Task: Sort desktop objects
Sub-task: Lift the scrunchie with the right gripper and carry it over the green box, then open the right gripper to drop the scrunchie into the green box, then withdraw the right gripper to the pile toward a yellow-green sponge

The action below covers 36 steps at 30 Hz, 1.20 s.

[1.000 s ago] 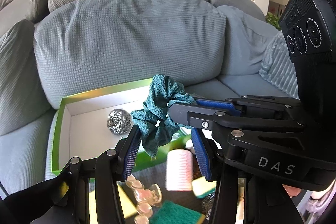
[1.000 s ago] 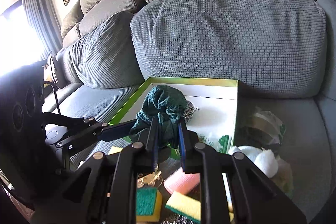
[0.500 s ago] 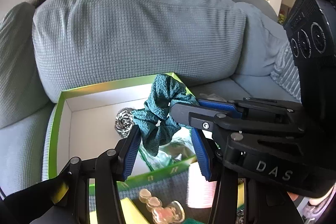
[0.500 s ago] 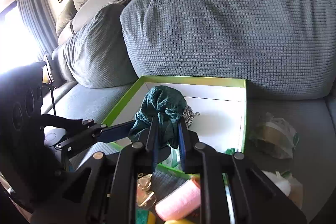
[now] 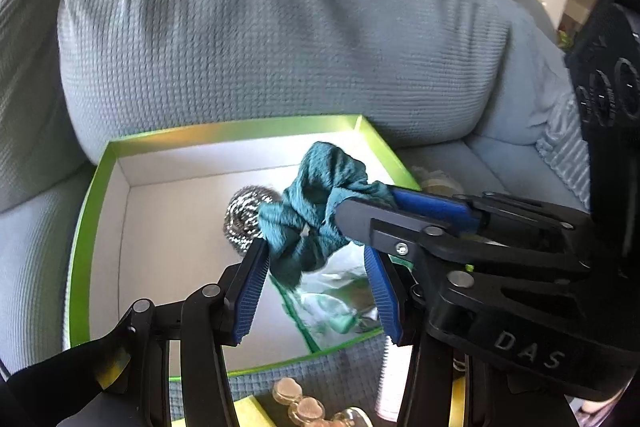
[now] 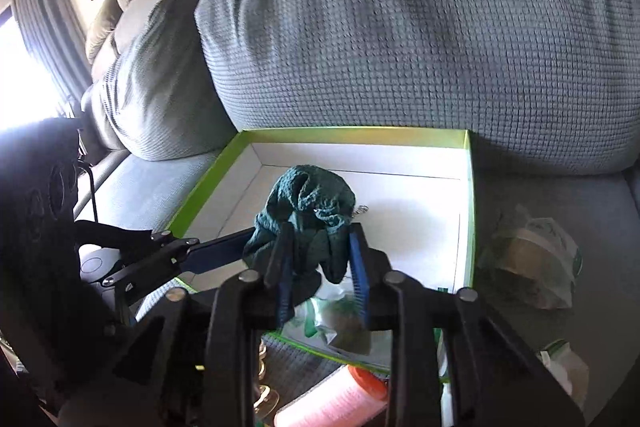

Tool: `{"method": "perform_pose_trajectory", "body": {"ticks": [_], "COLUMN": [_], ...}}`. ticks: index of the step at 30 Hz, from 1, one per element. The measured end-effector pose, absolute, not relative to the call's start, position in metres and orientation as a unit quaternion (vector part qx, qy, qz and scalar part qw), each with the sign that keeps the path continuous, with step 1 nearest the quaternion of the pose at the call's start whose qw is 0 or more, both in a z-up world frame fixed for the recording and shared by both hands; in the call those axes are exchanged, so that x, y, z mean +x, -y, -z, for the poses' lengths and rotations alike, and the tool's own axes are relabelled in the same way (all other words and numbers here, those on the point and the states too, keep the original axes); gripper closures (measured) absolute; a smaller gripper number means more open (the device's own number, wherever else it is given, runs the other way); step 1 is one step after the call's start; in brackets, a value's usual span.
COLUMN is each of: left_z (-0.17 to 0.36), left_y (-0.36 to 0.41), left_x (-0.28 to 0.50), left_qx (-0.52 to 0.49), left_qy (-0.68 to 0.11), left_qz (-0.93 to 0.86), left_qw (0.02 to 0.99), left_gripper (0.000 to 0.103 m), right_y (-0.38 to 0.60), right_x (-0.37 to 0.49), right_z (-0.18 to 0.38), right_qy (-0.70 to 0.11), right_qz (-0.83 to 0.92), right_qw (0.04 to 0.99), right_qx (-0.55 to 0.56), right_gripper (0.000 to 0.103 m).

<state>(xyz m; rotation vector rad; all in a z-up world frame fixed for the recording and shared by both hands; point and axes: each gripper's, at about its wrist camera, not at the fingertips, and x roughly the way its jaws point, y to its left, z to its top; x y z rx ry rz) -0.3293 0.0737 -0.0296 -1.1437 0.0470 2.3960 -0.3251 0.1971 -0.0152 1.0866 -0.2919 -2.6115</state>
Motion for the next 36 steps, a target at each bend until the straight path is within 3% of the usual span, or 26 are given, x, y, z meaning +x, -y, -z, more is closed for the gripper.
{"method": "perform_pose_trajectory", "body": {"ticks": [3,5,6,7,20,22,36], "left_z": [0.037,0.042,0.043,0.043,0.016,0.010,-0.008], "left_y": [-0.071,-0.069,-0.068,-0.066,-0.048,-0.047,-0.072], "left_x": [-0.336,-0.341,-0.341,-0.342,-0.327,-0.319,-0.258], "left_qx": [-0.435,-0.448,-0.450,-0.451,-0.432,-0.425,-0.402], "left_qy": [-0.018,-0.016,-0.017,-0.016,0.005,0.005,-0.015], "left_qz": [-0.875,-0.875,-0.876,-0.878,-0.896,-0.899,-0.901], "left_qw": [0.210,0.182,0.171,0.159,0.101,0.106,0.161], "left_gripper": [0.036,0.014,0.012,0.010,0.010,0.010,0.010], "right_y": [-0.196,-0.196,-0.198,-0.199,-0.223,-0.225,-0.236], "right_x": [-0.330,-0.335,-0.335,-0.335,-0.315,-0.306,-0.240], "right_z": [0.018,0.019,0.020,0.020,-0.003,-0.008,-0.034], "right_qy": [0.104,0.110,0.110,0.112,0.145,0.147,0.150], "right_qz": [0.906,0.903,0.903,0.904,0.906,0.906,0.912], "right_qw": [0.138,0.131,0.123,0.115,0.102,0.109,0.123], "right_qx": [0.386,0.394,0.397,0.397,0.384,0.381,0.360], "right_gripper": [0.054,0.042,0.030,0.026,0.025,0.020,0.019]}}
